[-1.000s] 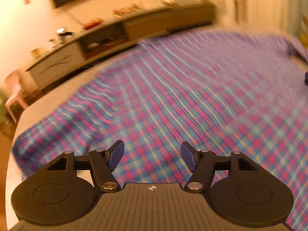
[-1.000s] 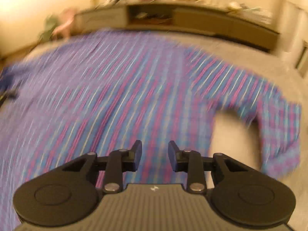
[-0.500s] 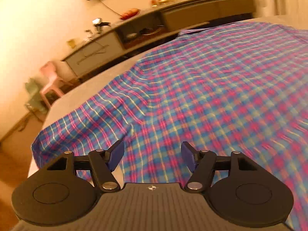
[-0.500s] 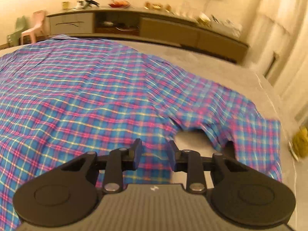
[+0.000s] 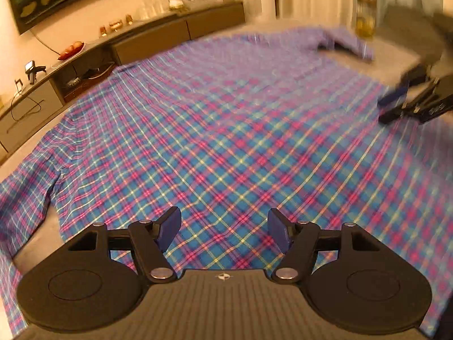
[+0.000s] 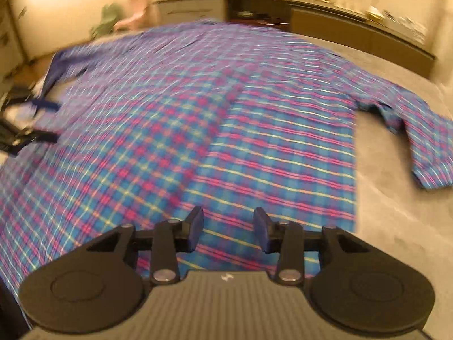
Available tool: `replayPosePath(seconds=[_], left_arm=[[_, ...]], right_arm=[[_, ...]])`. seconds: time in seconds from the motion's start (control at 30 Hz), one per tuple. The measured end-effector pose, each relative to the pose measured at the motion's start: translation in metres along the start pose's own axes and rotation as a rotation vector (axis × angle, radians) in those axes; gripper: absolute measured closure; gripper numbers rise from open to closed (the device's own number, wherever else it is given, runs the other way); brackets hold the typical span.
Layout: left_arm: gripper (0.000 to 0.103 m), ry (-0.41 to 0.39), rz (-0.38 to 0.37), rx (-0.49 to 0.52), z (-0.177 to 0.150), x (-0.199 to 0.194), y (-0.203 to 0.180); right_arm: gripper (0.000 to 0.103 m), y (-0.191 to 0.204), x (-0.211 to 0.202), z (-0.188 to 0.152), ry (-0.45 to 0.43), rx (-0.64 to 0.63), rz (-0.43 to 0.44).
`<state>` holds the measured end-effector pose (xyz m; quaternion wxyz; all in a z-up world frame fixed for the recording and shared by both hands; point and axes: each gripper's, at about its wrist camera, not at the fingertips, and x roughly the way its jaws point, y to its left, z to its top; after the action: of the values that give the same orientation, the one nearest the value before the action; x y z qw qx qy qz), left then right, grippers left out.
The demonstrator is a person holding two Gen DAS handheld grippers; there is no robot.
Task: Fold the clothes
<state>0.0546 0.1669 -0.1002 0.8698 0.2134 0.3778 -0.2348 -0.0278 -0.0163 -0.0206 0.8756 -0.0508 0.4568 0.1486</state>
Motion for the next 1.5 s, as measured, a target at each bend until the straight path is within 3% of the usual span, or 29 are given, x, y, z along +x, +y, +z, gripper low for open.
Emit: replayPosePath(seconds=[0.1,0.27,0.43,0.5,0.6,0.7,0.73,0.83,0.97,1.1,1.2,1.3,1.4,1.5], left_arm=[[0.027,0.024,0.033,-0.086,0.012,0.016,0.014],[0.027,0.013,0.19,-0.144,0.034,0.045,0.04],[0.027,0.022,0.356,-0.177,0.047,0.062,0.066],[0.027,0.043,0.432,-0.197,0.046,0.066,0.08],[0.027,0.09,0.538,-0.242,0.039,0.064,0.103],[0.029,0.128,0.589,-0.309,0.031,0.05,0.12],[0.029,0.108,0.573,-0.326,0.031,0.039,0.121],[0.029,0.038,0.507,-0.351,0.034,0.009,0.111],[0.025,-0.049,0.359,-0.343,0.051,-0.018,0.069],[0.017,-0.114,0.157,-0.313,0.09,-0.027,0.015],[0.014,-0.136,-0.066,-0.346,0.132,-0.019,-0.027],[0.014,-0.143,-0.248,-0.348,0.182,0.002,-0.074],[0.014,-0.127,-0.3,-0.384,0.212,0.031,-0.097],[0.014,-0.108,-0.33,-0.426,0.239,0.061,-0.116]], right_arm=[[0.061,0.011,0.01,0.014,0.008,-0.045,-0.026],[0.062,-0.004,0.037,0.048,-0.015,-0.039,-0.084],[0.062,-0.033,0.062,0.071,-0.075,0.004,-0.219],[0.062,-0.05,0.066,0.071,-0.099,0.039,-0.229],[0.047,-0.077,0.067,0.066,-0.135,0.099,-0.223],[0.052,-0.118,0.051,0.051,-0.15,0.206,-0.24],[0.052,-0.135,0.037,0.046,-0.173,0.268,-0.259],[0.039,-0.19,0.001,0.028,-0.232,0.461,-0.33],[0.035,-0.248,-0.009,0.007,-0.208,0.587,-0.407],[0.035,-0.269,0.01,0.007,-0.177,0.606,-0.381],[0.035,-0.274,0.019,0.011,-0.159,0.605,-0.37],[0.035,-0.268,-0.001,0.016,-0.223,0.61,-0.349],[0.027,-0.251,-0.007,0.019,-0.27,0.52,-0.267],[0.031,-0.238,0.023,0.017,-0.189,0.407,-0.274]])
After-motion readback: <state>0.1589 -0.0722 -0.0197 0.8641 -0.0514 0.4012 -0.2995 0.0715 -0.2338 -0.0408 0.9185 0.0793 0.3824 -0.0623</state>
